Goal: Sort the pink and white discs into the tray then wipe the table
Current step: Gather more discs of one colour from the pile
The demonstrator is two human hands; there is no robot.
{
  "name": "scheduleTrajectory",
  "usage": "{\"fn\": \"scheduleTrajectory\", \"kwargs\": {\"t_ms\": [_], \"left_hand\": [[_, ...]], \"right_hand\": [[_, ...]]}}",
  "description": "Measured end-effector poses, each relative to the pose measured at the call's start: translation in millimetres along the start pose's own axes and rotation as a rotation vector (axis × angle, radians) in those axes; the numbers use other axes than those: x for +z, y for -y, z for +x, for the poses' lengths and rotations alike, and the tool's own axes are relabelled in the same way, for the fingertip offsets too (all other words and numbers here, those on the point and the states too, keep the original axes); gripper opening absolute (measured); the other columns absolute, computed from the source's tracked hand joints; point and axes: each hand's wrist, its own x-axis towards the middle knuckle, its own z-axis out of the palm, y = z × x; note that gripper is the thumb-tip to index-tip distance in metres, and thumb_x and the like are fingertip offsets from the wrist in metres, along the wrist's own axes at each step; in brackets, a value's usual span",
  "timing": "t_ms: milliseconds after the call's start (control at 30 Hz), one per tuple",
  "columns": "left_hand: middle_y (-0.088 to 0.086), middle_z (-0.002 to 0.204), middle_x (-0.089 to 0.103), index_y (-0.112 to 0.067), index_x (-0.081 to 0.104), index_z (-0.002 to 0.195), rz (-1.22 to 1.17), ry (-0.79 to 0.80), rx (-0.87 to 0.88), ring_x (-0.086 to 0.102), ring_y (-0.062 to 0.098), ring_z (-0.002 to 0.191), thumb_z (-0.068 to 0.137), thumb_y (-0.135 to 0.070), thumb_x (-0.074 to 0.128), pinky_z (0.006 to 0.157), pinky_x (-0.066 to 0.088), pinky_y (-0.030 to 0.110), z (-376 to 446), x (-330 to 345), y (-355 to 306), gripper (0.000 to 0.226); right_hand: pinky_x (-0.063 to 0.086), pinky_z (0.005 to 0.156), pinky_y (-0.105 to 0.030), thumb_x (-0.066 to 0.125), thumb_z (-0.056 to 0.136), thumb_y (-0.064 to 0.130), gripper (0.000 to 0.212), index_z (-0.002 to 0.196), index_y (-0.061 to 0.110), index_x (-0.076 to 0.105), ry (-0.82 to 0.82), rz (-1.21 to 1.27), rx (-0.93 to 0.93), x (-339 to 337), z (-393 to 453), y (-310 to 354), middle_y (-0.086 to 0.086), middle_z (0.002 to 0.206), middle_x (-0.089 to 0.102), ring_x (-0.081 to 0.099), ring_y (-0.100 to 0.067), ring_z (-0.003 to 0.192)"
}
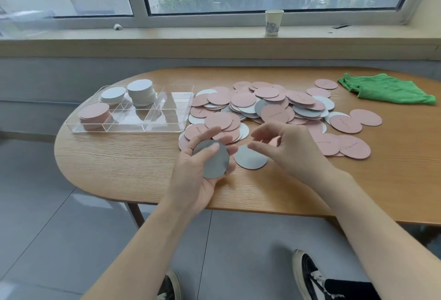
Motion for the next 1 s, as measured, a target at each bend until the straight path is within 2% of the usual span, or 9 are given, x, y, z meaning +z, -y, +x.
{"fn": "scheduleTrajectory", "kwargs": {"t_ms": [133, 300, 433, 500, 567, 667, 733, 900, 1000], "left_hand": [[0.022, 0.107, 0.072, -0.009, 0.068, 0.115, 0.09, 0.029, -0.068, 0.069, 0.033, 0.095, 0.094, -0.014, 0.063, 0.067, 0.054, 0.039, 5.4, -0.8, -2.1, 0.022], [0.024, 0.101, 0.073, -0.002, 0.065, 0.113, 0.17, 0.076, 0.007, 0.068, 0.032, 0.09, 0.085, -0.006, 0.07, 0.062, 0.055, 0.037, 7.4, 0.0, 5.8, 0.029], [0.024, 0.103, 0.072, 0.0, 0.064, 0.117, 0.199, 0.089, 0.021, 0.069, 0.032, 0.09, 0.081, -0.001, 0.071, 0.063, 0.056, 0.037, 7.5, -1.6, 9.5, 0.036], [0.024, 0.105, 0.071, -0.002, 0.064, 0.117, 0.215, 0.08, 0.033, 0.07, 0.033, 0.092, 0.081, 0.0, 0.072, 0.064, 0.056, 0.037, 7.2, -2.9, 10.0, 0.037], [0.025, 0.106, 0.071, -0.004, 0.065, 0.116, 0.222, 0.061, 0.035, 0.071, 0.033, 0.093, 0.079, -0.001, 0.074, 0.065, 0.056, 0.037, 6.5, -3.1, 10.1, 0.038], [0.026, 0.104, 0.071, -0.006, 0.066, 0.112, 0.214, 0.018, 0.026, 0.071, 0.032, 0.091, 0.076, -0.008, 0.078, 0.065, 0.057, 0.036, 5.7, -0.1, 8.3, 0.038], [0.024, 0.099, 0.071, -0.005, 0.066, 0.111, 0.203, -0.006, 0.023, 0.069, 0.032, 0.091, 0.075, -0.013, 0.08, 0.064, 0.057, 0.037, 5.5, 2.4, 6.4, 0.04], [0.02, 0.097, 0.072, -0.006, 0.066, 0.109, 0.205, -0.035, 0.034, 0.07, 0.031, 0.092, 0.09, -0.021, 0.072, 0.064, 0.058, 0.038, 6.3, 6.5, 6.5, 0.025], [0.021, 0.098, 0.072, -0.004, 0.067, 0.111, 0.199, -0.057, 0.023, 0.071, 0.03, 0.092, 0.091, -0.043, 0.062, 0.063, 0.058, 0.038, 6.3, 9.8, 6.4, 0.044]], "right_hand": [[0.039, 0.085, -0.02, 0.082, 0.072, 0.056, 0.047, 0.114, 0.037, 0.07, 0.239, -0.204, -0.05, 2.3, 3.5, -19.3, 0.023, 0.105, 0.061, 0.048, 0.001, 0.101], [0.038, 0.091, -0.025, 0.079, 0.069, 0.065, 0.06, 0.121, 0.039, 0.066, 0.287, -0.226, -0.056, 6.0, 10.9, -24.2, 0.023, 0.106, 0.053, 0.044, -0.003, 0.107], [0.046, 0.094, -0.034, 0.084, 0.062, 0.062, 0.07, 0.125, 0.039, 0.062, 0.312, -0.182, -0.009, 6.3, 14.9, -21.9, 0.014, 0.111, 0.057, 0.05, -0.007, 0.108], [0.045, 0.093, -0.027, 0.09, 0.059, 0.054, 0.073, 0.125, 0.041, 0.061, 0.307, -0.125, 0.041, 5.1, 13.6, -19.4, 0.013, 0.114, 0.055, 0.05, -0.003, 0.108], [0.042, 0.085, -0.018, 0.093, 0.062, 0.043, 0.067, 0.122, 0.041, 0.063, 0.27, -0.089, 0.081, 4.5, 10.4, -16.2, 0.013, 0.111, 0.053, 0.049, 0.001, 0.101], [0.045, 0.074, -0.017, 0.088, 0.073, 0.027, 0.036, 0.105, 0.032, 0.072, 0.102, 0.015, 0.145, 0.9, 7.4, -17.0, 0.009, 0.096, 0.062, 0.056, -0.004, 0.082], [0.047, 0.07, -0.016, 0.085, 0.078, 0.02, 0.021, 0.094, 0.027, 0.074, 0.062, 0.129, 0.192, -6.1, 5.3, -19.1, 0.008, 0.087, 0.066, 0.059, -0.004, 0.076], [0.053, 0.072, -0.022, 0.082, 0.081, 0.016, 0.018, 0.096, 0.021, 0.074, 0.088, 0.455, 0.289, -17.0, -2.9, -16.4, -0.001, 0.093, 0.072, 0.067, -0.011, 0.082], [0.049, 0.079, -0.035, 0.08, 0.076, 0.023, 0.022, 0.097, 0.016, 0.075, 0.126, 0.659, 0.293, -18.9, -7.2, -12.2, -0.014, 0.094, 0.072, 0.064, -0.02, 0.086]]}}
